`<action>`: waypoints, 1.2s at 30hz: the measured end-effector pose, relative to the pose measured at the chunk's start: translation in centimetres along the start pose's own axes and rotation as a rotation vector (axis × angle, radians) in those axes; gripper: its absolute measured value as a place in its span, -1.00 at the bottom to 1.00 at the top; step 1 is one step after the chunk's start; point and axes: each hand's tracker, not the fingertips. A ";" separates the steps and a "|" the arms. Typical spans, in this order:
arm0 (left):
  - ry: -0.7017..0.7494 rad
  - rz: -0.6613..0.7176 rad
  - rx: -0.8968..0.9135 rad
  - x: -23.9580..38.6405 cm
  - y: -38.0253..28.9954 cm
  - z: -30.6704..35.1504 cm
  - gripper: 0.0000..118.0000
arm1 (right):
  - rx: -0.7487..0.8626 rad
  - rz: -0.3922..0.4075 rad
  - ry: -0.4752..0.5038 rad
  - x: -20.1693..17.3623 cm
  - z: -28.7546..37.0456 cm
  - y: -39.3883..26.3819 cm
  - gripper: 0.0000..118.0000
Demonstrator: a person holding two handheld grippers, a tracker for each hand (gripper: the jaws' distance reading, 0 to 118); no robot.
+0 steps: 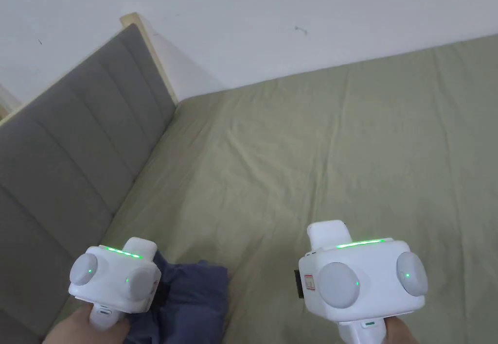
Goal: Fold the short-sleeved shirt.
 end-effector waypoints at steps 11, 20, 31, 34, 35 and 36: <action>-0.074 0.149 0.255 4.7 -0.1 9.0 0.54 | 0.118 -0.069 -0.101 4.2 3.5 -0.3 -0.99; -0.354 0.216 0.411 20.3 4.0 18.5 -1.00 | 0.281 -0.085 -0.161 15.7 11.4 -2.3 -0.99; -0.391 0.382 1.074 25.7 7.5 40.3 -1.00 | 0.800 -0.004 -0.416 26.7 30.6 -1.0 -0.99; -0.371 0.440 1.129 24.8 6.9 43.0 -0.99 | 0.926 -0.002 -0.381 26.7 34.4 -0.6 -0.99; -0.379 0.459 1.137 24.5 6.8 43.4 -0.82 | 0.951 0.004 -0.367 26.5 35.4 -0.5 -0.95; -0.366 0.477 1.139 24.2 6.6 43.8 -0.48 | 0.970 0.016 -0.356 26.3 36.0 -0.3 -0.71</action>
